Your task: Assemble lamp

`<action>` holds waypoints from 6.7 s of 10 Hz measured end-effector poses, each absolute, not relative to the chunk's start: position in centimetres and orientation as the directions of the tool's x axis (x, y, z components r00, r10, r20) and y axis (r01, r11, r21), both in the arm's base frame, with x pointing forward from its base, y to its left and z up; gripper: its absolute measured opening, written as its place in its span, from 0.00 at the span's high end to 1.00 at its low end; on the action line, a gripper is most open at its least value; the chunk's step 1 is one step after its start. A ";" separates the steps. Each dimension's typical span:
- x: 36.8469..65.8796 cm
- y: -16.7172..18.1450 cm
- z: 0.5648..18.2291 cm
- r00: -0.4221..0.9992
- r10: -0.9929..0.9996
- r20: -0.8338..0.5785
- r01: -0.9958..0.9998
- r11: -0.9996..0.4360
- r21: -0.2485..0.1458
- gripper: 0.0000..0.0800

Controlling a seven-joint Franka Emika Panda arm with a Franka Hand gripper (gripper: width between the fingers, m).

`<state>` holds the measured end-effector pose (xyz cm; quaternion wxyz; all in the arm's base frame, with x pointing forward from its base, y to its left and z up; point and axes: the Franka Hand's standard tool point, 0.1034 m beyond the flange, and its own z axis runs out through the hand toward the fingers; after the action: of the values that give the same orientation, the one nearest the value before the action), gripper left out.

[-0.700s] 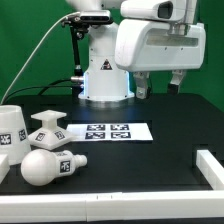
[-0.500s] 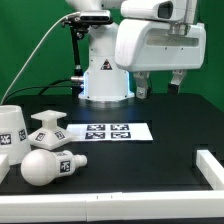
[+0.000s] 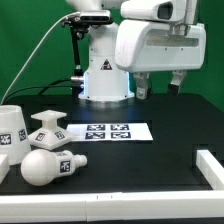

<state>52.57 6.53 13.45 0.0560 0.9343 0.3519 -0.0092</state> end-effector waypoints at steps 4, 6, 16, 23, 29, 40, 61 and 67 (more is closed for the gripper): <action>49.2 4.1 13.0 0.794 0.607 -0.031 0.607 -0.787 0.108 0.12; 49.1 3.5 13.0 0.811 0.585 -0.022 0.585 -0.807 0.085 0.12; 43.5 -4.4 13.1 0.799 0.601 -0.012 0.601 -0.799 0.039 0.12; 36.8 -11.1 10.2 0.804 0.595 0.011 0.595 -0.804 0.002 0.12; 37.8 -13.3 8.7 0.785 0.620 -0.013 0.620 -0.785 -0.006 0.12; 36.0 -14.0 5.9 0.774 0.632 -0.043 0.631 -0.775 -0.039 0.12; 50.1 0.3 12.2 0.997 -0.072 -0.029 -0.073 -0.997 -0.025 0.34; 50.4 1.0 11.8 0.998 -0.057 -0.031 -0.058 -0.998 -0.026 0.34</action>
Offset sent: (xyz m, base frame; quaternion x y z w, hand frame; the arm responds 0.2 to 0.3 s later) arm -0.0473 -0.0617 -0.0109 -0.0381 0.0347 0.0596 0.9969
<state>50.41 1.01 11.84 -0.0134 0.9994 -0.0286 -0.0153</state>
